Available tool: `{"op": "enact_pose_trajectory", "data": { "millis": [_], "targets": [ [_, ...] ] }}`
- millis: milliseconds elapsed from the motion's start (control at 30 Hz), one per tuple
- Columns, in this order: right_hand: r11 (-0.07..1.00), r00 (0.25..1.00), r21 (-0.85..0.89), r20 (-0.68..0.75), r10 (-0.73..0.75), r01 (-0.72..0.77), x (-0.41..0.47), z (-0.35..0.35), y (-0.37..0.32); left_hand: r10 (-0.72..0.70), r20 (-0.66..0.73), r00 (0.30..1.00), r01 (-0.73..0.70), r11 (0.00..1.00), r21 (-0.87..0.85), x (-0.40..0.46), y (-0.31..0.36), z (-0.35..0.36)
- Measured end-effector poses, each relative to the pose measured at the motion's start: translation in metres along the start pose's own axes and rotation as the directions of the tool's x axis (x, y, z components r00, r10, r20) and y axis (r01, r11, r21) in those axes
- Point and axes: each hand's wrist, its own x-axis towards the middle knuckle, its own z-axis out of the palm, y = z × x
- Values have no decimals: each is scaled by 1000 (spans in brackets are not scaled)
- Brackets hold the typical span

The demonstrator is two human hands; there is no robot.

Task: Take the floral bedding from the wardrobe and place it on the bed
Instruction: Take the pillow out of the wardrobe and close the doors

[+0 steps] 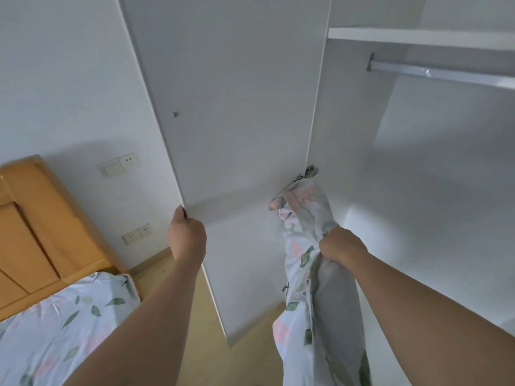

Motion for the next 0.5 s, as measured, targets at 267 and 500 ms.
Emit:
{"op": "enact_pose_trajectory", "data": {
  "millis": [267,500],
  "targets": [
    [999,998,-27,-55,23,-25,-2,6,18,267,-39,963,-260,956,134,-32,-34,1],
    [998,999,-56,-19,28,-29,-3,9,29,442,61,895,-446,891,81,-81,-33,-3]
  ]
}}
